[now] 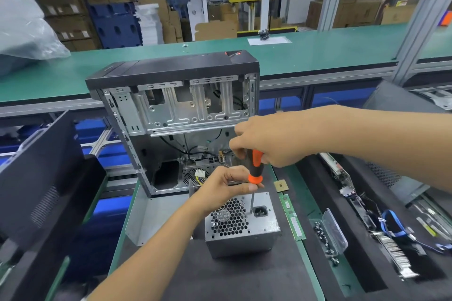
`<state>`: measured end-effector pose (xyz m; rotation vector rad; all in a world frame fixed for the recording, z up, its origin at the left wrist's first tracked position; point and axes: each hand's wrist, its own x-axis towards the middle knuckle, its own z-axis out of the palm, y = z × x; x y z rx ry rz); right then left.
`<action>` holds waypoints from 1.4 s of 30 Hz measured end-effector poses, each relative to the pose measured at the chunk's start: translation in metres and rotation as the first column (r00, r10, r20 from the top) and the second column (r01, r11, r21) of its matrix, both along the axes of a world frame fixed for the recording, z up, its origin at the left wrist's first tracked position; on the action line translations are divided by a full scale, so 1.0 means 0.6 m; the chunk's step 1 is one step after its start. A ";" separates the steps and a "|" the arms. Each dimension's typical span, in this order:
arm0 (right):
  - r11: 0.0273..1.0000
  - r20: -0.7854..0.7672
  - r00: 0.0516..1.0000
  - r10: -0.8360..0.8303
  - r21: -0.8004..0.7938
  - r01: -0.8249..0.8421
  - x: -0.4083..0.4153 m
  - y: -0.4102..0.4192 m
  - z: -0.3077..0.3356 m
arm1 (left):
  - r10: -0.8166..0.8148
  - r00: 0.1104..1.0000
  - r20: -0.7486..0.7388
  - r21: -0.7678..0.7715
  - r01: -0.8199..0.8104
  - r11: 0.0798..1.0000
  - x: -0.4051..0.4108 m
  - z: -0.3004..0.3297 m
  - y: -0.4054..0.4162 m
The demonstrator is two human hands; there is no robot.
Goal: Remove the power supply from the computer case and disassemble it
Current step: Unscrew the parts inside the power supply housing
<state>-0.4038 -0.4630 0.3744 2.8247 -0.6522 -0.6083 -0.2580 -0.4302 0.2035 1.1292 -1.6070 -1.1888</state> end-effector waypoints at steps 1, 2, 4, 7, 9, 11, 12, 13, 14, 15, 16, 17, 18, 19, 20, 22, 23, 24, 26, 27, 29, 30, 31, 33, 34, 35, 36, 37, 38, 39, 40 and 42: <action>1.000 0.037 0.999 0.014 0.000 -0.014 0.000 0.001 -0.001 | 0.023 1.000 0.001 -0.012 -0.023 1.000 -0.002 0.002 0.002; 1.000 0.078 0.997 0.001 0.001 -0.001 0.000 0.003 0.000 | 0.042 0.999 -0.003 -0.023 -0.042 0.999 -0.003 0.003 0.002; 0.995 0.140 0.987 -0.078 -0.043 0.085 0.001 0.002 0.000 | 0.077 0.997 -0.010 -0.022 -0.077 0.997 -0.005 0.004 0.001; 0.972 0.154 0.978 -0.142 -0.166 0.167 0.007 0.001 -0.002 | 0.098 0.995 0.029 -0.059 -0.097 0.994 -0.011 0.001 -0.001; 0.974 0.130 0.986 -0.103 -0.189 0.127 0.009 0.001 -0.007 | 0.128 0.989 0.071 -0.096 -0.121 0.988 -0.014 -0.004 -0.002; 0.993 0.102 0.993 -0.055 -0.097 0.065 0.005 0.002 -0.009 | 0.124 0.988 0.089 -0.113 -0.114 0.987 -0.010 -0.007 0.000; 0.999 0.092 0.995 -0.037 -0.032 0.040 0.002 0.002 -0.009 | 0.098 0.990 0.103 -0.111 -0.086 0.990 -0.006 -0.006 0.002; 0.999 0.088 0.996 -0.027 0.026 0.025 0.000 0.003 -0.008 | 0.067 0.992 0.110 -0.099 -0.056 0.993 -0.003 -0.004 0.004; 0.997 0.090 0.996 -0.015 0.077 0.008 -0.001 0.005 -0.006 | 0.052 0.992 0.112 -0.085 -0.042 0.995 0.000 -0.003 0.006; 0.993 0.102 0.994 -0.023 0.116 0.011 -0.001 0.006 -0.004 | 0.054 0.992 0.112 -0.078 -0.046 0.996 0.000 0.000 0.007; 0.990 0.125 0.991 -0.048 0.139 0.031 -0.001 0.006 -0.004 | 0.074 0.992 0.105 -0.078 -0.066 0.995 -0.001 0.000 0.006; 0.987 0.137 0.986 -0.094 0.139 0.075 0.000 0.006 -0.005 | 0.091 0.992 0.086 -0.076 -0.084 0.994 -0.003 0.001 0.004; 0.988 0.151 0.980 -0.133 0.103 0.119 0.001 0.006 -0.007 | 0.106 0.991 0.077 -0.085 -0.100 0.991 -0.006 0.001 0.002; 0.988 0.157 0.976 -0.154 0.036 0.150 0.003 0.006 -0.011 | 0.116 0.990 0.081 -0.108 -0.107 0.988 -0.011 0.001 0.002; 0.988 0.168 0.976 -0.137 -0.051 0.147 0.005 0.006 -0.017 | 0.129 0.987 0.093 -0.140 -0.115 0.984 -0.015 -0.001 0.000; 0.986 0.189 0.978 -0.085 -0.124 0.110 0.006 0.005 -0.028 | 0.204 0.974 0.100 -0.196 -0.182 0.964 -0.021 -0.011 -0.002; 0.992 0.196 0.978 -0.077 -0.087 0.095 0.005 0.004 -0.031 | 0.248 0.962 0.118 -0.221 -0.218 0.951 -0.021 -0.016 -0.003; 0.996 0.207 0.975 -0.076 -0.022 0.082 0.003 0.002 -0.032 | 0.266 0.951 0.157 -0.242 -0.224 0.944 -0.018 -0.021 -0.004; 0.993 0.240 0.967 -0.086 0.099 0.064 -0.004 0.000 -0.028 | 0.198 0.937 0.288 -0.237 -0.131 0.963 -0.006 -0.032 -0.003; 0.989 0.257 0.962 -0.094 0.134 0.061 -0.007 -0.001 -0.026 | 0.145 0.918 0.369 -0.203 -0.072 0.976 0.003 -0.038 -0.002; 0.984 0.281 0.953 -0.115 0.167 0.069 -0.013 -0.004 -0.025 | 0.080 0.867 0.492 -0.137 -0.014 0.991 0.015 -0.049 0.001; 0.982 0.292 0.948 -0.123 0.175 0.074 -0.016 -0.005 -0.026 | 0.070 0.850 0.522 -0.117 -0.010 0.993 0.018 -0.054 0.002; 0.979 0.301 0.944 -0.133 0.186 0.078 -0.018 -0.007 -0.027 | 0.068 0.843 0.533 -0.109 -0.011 0.994 0.019 -0.057 0.003; 0.976 0.320 0.935 -0.153 0.200 0.091 -0.023 -0.010 -0.028 | 0.064 0.838 0.542 -0.118 0.001 0.993 0.017 -0.056 0.004; 0.975 0.329 0.931 -0.160 0.200 0.097 -0.026 -0.012 -0.028 | 0.059 0.836 0.546 -0.126 0.012 0.992 0.014 -0.055 0.005; 0.974 0.335 0.927 -0.168 0.202 0.103 -0.028 -0.013 -0.029 | 0.054 0.837 0.545 -0.131 0.021 0.991 0.012 -0.054 0.005; 0.973 0.341 0.924 -0.175 0.206 0.108 -0.030 -0.014 -0.029 | 0.052 0.841 0.539 -0.133 0.025 0.991 0.010 -0.053 0.005; 0.971 0.345 0.921 -0.182 0.212 0.112 -0.031 -0.016 -0.030 | 0.055 0.846 0.530 -0.135 0.021 0.991 0.008 -0.052 0.006; 0.968 0.346 0.919 -0.190 0.220 0.117 -0.033 -0.017 -0.031 | 0.062 0.850 0.523 -0.141 0.015 0.990 0.006 -0.053 0.006; 0.967 0.347 0.917 -0.196 0.226 0.121 -0.035 -0.018 -0.032 | 0.070 0.849 0.523 -0.149 0.011 0.989 0.004 -0.054 0.006; 0.965 0.348 0.916 -0.203 0.231 0.126 -0.036 -0.019 -0.032 | 0.076 0.842 0.535 -0.162 0.013 0.987 0.003 -0.054 0.006; 0.961 0.348 0.913 -0.215 0.240 0.135 -0.038 -0.022 -0.032 | 0.086 0.817 0.570 -0.195 0.034 0.980 0.001 -0.056 0.007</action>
